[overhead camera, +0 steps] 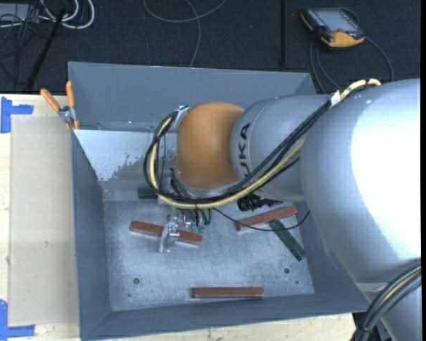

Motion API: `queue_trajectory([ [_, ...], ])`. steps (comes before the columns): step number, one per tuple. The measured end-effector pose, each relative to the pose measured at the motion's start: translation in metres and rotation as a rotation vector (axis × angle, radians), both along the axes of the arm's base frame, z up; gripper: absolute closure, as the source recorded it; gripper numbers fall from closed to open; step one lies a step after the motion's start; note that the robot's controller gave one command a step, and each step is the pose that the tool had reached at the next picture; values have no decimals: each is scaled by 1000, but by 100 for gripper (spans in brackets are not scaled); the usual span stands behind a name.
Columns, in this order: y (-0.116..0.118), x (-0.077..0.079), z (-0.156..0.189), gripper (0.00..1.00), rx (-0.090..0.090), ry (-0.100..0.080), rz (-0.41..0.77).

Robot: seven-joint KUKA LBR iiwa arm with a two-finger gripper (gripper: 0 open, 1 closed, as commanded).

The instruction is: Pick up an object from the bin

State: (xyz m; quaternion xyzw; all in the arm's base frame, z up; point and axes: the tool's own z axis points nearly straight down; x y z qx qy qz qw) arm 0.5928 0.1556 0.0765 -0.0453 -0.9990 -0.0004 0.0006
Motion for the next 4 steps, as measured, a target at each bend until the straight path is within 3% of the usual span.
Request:
queue_trajectory([
  [1,2,0,3,100,3,1,-2],
  [3,2,-1,6,100,1,2,-2],
  [4,0,-3,25,100,-2,9,-3],
])
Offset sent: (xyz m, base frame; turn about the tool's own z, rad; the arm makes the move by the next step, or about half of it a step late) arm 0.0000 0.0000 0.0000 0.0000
